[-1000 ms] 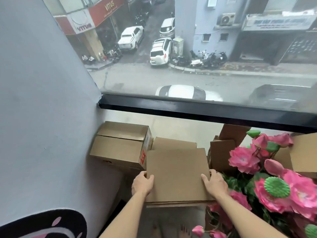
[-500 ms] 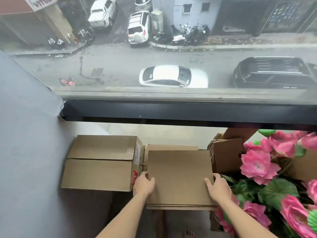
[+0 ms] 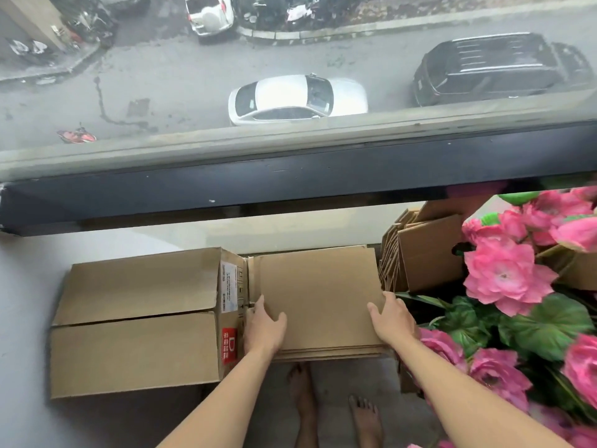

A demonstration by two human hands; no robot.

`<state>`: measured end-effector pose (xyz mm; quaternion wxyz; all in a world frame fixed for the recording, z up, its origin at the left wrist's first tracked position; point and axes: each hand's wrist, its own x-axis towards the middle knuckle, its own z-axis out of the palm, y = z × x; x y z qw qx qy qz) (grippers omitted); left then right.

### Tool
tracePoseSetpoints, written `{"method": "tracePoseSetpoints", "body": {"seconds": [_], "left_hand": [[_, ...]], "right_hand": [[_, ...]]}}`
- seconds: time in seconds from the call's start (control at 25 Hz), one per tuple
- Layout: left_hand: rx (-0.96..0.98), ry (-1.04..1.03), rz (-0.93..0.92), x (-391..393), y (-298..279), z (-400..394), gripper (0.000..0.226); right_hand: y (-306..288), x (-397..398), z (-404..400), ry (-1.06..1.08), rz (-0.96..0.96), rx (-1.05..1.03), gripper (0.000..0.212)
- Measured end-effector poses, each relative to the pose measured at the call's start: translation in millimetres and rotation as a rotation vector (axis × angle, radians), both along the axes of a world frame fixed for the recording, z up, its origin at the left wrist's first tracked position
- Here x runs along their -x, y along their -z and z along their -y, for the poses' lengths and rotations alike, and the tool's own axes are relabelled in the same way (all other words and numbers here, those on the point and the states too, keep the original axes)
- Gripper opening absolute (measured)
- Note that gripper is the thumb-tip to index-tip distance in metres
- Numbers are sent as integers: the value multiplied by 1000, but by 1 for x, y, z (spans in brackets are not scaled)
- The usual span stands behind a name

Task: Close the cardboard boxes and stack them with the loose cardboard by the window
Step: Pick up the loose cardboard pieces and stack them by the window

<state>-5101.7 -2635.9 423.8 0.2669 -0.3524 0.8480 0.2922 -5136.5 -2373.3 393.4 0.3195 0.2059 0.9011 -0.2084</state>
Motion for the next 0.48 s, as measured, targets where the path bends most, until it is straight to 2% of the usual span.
{"method": "tracePoseSetpoints", "body": {"seconds": [0.12,0.2,0.48], "left_hand": [[141,309,-92,-15,2,-16,64],[154,498,-82,-17,6,-23,63],[168,567,-31,-23,7,-9,60]], "right_hand": [[7,-8,0,-4,10,-4,58],[10,-10,1,3,10,6,59],[9,-9,18,-51,59,-46,59]]}}
